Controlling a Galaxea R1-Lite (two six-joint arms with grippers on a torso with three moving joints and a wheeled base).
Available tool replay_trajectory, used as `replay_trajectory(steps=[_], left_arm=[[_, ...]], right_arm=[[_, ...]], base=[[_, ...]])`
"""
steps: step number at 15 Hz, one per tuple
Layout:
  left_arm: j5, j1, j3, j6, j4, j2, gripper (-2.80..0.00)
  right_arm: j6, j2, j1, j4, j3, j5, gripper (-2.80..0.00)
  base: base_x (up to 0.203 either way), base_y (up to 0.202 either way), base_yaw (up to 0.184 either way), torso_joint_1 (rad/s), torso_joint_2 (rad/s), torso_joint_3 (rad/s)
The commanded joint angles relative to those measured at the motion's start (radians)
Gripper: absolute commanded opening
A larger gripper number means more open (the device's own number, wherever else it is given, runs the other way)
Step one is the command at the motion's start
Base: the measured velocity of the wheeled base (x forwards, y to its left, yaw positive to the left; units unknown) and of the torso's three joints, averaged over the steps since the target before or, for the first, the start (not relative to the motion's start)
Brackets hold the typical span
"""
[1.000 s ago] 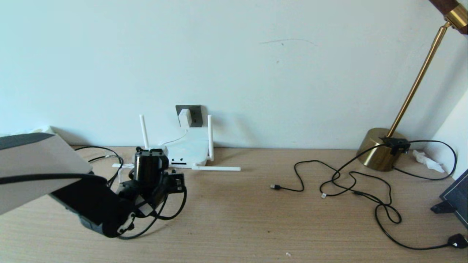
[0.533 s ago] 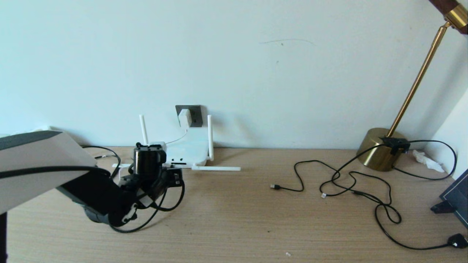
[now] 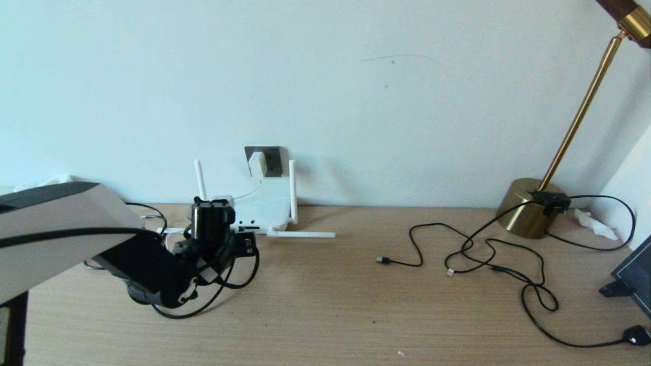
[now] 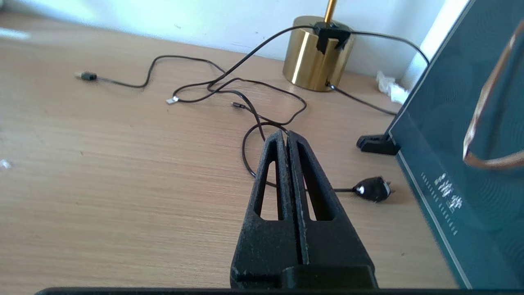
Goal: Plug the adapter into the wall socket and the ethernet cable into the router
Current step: Align cable and router interface
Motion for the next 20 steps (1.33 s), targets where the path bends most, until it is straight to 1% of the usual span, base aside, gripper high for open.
replay_trajectory(steps=[1,4,6,9,20], left_arm=[[0.002,0.000,-0.008,-0.001,-0.010,0.008,-2.80],[0.002,0.000,-0.008,0.011,-0.011,0.011,-2.80],[0.002,0.000,-0.010,0.012,-0.012,0.011,-2.80],[0.002,0.000,-0.011,0.013,-0.014,0.009,-2.80],[0.002,0.002,0.004,0.020,-0.018,-0.007,-2.80]], right_arm=[[0.018,0.002,0.000,-0.001,-0.001,0.000,-2.80],[0.082,0.002,0.000,0.003,0.001,0.005,-2.80],[0.102,0.002,0.000,0.113,-0.004,0.025,-2.80],[0.073,0.002,0.000,0.078,0.001,0.035,-2.80],[0.081,0.002,0.000,0.076,0.001,0.035,-2.80]], base=[[0.000,0.000,0.000,0.000,0.00,0.000],[0.000,0.000,0.000,0.000,0.00,0.000],[0.000,0.000,0.000,0.000,0.00,0.000],[0.000,0.000,0.000,0.000,0.00,0.000],[0.000,0.000,0.000,0.000,0.00,0.000]])
